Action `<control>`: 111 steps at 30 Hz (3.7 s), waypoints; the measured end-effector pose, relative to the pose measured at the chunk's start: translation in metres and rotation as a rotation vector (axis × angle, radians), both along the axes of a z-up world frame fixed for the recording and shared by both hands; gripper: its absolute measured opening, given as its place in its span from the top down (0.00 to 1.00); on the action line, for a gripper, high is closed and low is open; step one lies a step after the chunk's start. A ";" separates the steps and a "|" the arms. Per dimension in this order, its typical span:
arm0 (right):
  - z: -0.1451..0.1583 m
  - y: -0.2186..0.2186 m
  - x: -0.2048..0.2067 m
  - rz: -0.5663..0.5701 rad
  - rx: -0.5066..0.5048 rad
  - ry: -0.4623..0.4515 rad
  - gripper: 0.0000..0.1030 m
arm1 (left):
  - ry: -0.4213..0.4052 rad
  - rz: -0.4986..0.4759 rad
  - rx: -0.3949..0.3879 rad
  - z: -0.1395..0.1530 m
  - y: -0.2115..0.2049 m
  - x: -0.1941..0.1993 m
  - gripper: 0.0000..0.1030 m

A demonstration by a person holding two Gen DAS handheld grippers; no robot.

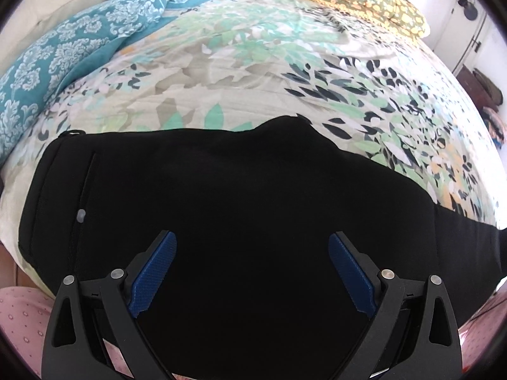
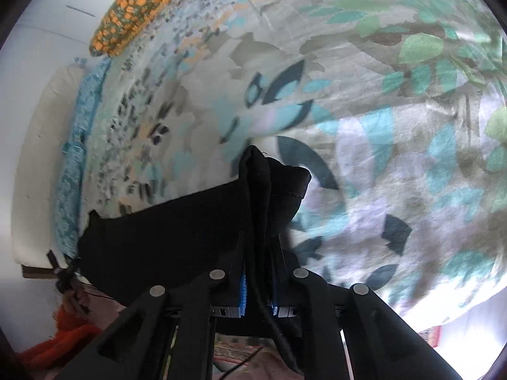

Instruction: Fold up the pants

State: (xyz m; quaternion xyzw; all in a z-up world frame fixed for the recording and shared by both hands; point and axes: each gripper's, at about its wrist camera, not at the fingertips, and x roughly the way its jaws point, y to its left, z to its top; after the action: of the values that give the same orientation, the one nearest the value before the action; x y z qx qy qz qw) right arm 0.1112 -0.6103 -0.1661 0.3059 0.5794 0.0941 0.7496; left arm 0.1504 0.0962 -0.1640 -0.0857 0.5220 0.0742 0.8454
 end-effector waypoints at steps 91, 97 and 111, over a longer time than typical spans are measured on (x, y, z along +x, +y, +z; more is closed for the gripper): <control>0.038 0.302 -0.035 0.184 -0.146 -0.420 0.29 | 0.091 -0.348 -0.120 -0.025 -0.081 -0.018 0.24; 0.037 0.300 -0.034 0.176 -0.155 -0.411 0.29 | 0.056 -0.354 -0.135 -0.014 -0.082 -0.021 0.92; -0.033 0.313 0.034 0.264 -0.118 -0.137 0.24 | 0.074 -0.309 -0.115 -0.018 -0.062 -0.022 0.91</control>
State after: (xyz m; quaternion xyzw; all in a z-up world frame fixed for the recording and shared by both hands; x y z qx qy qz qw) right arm 0.1451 -0.2974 -0.1986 0.1752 0.5668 0.1781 0.7851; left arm 0.1281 0.0342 -0.1825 -0.0497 0.5631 -0.0836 0.8207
